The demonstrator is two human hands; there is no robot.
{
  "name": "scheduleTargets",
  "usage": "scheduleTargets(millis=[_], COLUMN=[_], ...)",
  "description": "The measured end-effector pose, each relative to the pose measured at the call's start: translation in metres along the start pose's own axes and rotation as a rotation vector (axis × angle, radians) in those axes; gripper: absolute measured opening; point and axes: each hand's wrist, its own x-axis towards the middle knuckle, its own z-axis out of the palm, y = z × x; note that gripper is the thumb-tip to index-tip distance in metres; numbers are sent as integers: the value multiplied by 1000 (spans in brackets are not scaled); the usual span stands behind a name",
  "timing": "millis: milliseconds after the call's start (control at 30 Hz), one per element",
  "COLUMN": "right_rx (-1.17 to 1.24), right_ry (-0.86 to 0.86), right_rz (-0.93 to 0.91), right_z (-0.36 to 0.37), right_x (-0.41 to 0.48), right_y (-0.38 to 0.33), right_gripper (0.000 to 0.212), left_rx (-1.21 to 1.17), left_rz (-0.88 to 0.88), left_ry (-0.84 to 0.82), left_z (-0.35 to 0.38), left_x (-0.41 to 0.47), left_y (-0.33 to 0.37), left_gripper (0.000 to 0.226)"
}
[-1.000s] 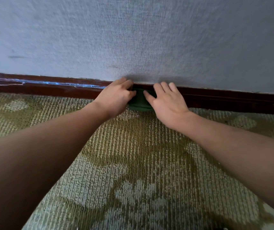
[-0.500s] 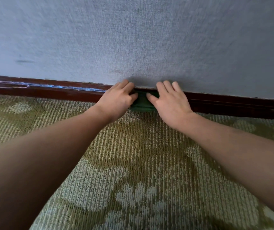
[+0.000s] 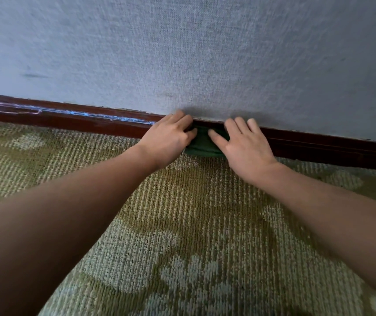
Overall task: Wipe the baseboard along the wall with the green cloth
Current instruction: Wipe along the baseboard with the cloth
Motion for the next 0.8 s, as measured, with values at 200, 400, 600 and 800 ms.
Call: scheduleTargets(millis=[200,400,600,800], right_rx=[-21,-29,-3,65], right_ry=[-13,-12,-16,13], right_rz=[-8,10,17,5], right_z=[-4,-1,-4,-10], right_x=[-2,-8,-6,11], right_y=[6,11,3,-12], right_gripper=[57,56,54,50], left_rx=[122,76,115,113], left_rz=[92,54,46,1], left_ry=[88,38,21,-9], left_z=[-4,1,1,-1], left_x=[-1,8,5,-10], left_y=[5,12,9,-5], left_gripper=[28,35,38,42])
